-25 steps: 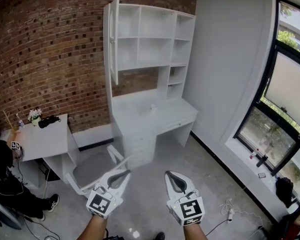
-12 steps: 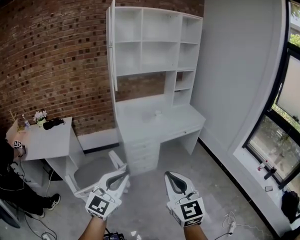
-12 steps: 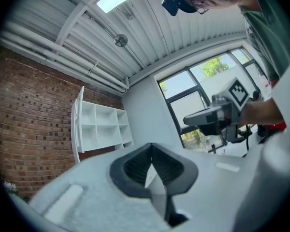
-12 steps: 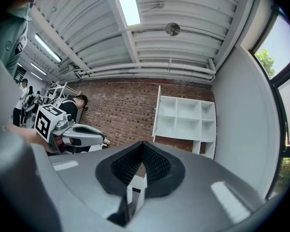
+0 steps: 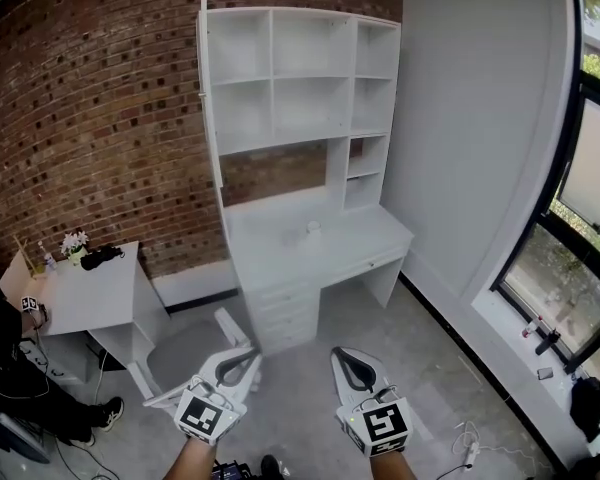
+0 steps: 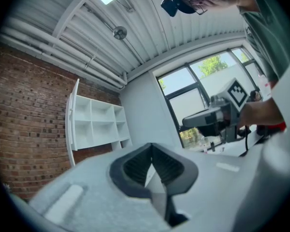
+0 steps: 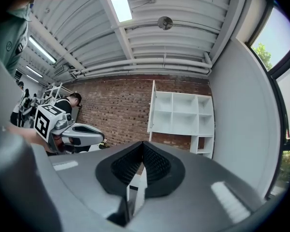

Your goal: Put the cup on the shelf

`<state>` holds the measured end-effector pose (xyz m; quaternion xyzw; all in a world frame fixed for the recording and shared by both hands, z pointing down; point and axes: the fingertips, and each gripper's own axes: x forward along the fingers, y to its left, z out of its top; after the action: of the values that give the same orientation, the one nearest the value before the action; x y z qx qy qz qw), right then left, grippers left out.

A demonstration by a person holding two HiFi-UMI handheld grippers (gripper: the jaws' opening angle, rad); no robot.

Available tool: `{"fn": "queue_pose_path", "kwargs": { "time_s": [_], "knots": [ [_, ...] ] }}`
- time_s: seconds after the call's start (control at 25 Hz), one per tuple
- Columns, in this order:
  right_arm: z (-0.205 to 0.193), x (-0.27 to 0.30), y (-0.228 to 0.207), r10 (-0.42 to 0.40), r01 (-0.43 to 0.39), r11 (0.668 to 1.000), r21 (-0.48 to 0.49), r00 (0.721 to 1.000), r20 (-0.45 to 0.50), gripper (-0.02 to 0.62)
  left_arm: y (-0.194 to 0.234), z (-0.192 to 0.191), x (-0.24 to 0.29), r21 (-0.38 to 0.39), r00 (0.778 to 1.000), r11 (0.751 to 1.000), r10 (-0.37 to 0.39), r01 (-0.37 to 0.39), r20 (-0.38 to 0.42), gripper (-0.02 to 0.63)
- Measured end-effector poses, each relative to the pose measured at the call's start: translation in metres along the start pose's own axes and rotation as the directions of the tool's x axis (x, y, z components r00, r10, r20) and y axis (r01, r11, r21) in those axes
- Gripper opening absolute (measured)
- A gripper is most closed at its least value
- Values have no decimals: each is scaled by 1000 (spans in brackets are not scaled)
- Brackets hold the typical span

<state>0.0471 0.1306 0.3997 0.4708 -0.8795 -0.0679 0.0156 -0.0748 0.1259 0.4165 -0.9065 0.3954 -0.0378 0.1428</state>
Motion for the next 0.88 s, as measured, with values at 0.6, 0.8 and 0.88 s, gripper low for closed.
{"fn": "queue_pose_path", "kwargs": {
  "time_s": [0.6, 0.8, 0.88],
  "knots": [
    [-5, 101, -15, -108, 107, 994, -28, 994, -26, 5, 95, -35, 56, -24, 991, 993, -115, 117, 65, 3],
    [-8, 131, -13, -135, 133, 990, -42, 990, -43, 5, 122, -48, 64, -32, 986, 988, -149, 152, 78, 3],
    [-9, 140, -13, -141, 138, 989, -49, 989, -50, 5, 130, -52, 67, -40, 984, 987, -154, 158, 87, 3]
  ]
}}
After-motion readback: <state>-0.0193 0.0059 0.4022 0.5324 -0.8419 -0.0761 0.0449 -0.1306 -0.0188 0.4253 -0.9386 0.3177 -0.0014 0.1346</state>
